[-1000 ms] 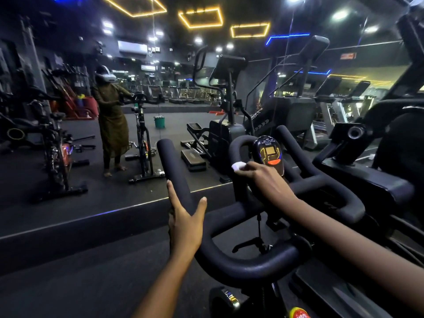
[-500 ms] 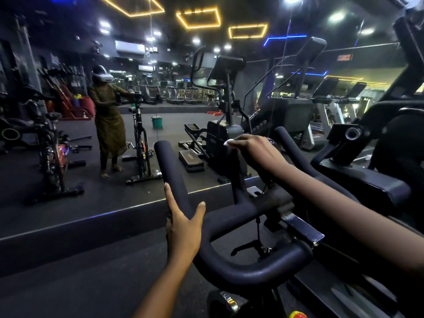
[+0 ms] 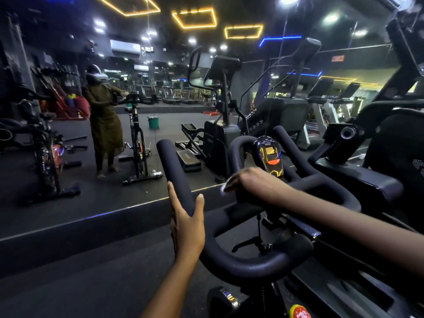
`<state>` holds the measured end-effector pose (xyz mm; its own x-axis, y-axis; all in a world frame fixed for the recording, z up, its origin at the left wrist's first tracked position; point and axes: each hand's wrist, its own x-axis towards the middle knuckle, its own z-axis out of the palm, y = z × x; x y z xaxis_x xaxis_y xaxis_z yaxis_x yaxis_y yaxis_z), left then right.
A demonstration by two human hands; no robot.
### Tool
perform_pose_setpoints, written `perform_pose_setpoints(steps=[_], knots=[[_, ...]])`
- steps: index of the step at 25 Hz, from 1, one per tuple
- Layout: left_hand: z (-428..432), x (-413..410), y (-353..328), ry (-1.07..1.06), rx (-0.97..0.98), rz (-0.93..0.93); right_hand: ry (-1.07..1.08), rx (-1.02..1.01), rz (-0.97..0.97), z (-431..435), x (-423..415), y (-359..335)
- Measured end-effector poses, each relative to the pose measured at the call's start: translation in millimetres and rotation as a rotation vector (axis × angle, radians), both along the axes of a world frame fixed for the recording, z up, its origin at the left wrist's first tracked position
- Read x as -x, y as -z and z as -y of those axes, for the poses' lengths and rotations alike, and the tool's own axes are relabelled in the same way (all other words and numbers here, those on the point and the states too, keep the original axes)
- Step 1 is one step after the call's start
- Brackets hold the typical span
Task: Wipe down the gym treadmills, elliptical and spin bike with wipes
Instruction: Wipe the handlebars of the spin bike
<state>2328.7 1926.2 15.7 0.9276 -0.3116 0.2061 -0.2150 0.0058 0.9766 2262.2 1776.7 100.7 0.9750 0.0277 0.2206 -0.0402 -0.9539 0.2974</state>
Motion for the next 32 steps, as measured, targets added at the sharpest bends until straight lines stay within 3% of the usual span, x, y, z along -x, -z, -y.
perform_pose_setpoints(steps=[2,5,8,13,17,21,26,29,32], knots=[[0,0,2,-0.006,0.014,-0.016,0.025,-0.127,0.126,-6,-40,-21],[-1,0,2,-0.01,0.035,-0.004,-0.164,-0.316,0.344,-38,-98,-42],[-1,1,0,0.009,0.057,0.006,-0.242,-0.365,0.432,-52,-123,-31],[-3,2,-1,0.003,0.093,-0.037,-0.368,-0.387,0.44,-41,-91,4],[-5,2,-2,0.023,0.113,-0.061,-0.483,-0.42,0.281,-44,-40,38],[-4,3,-3,0.022,0.131,-0.044,-0.46,-0.515,0.165,-31,-17,41],[-2,1,0,0.01,0.11,-0.047,-0.281,-0.735,0.516,-22,-91,-4],[-2,1,0,0.01,0.12,-0.035,-0.204,-0.779,0.578,-31,-123,-3],[-1,-1,0,0.005,0.115,-0.034,-0.262,-0.858,0.589,-30,-109,14]])
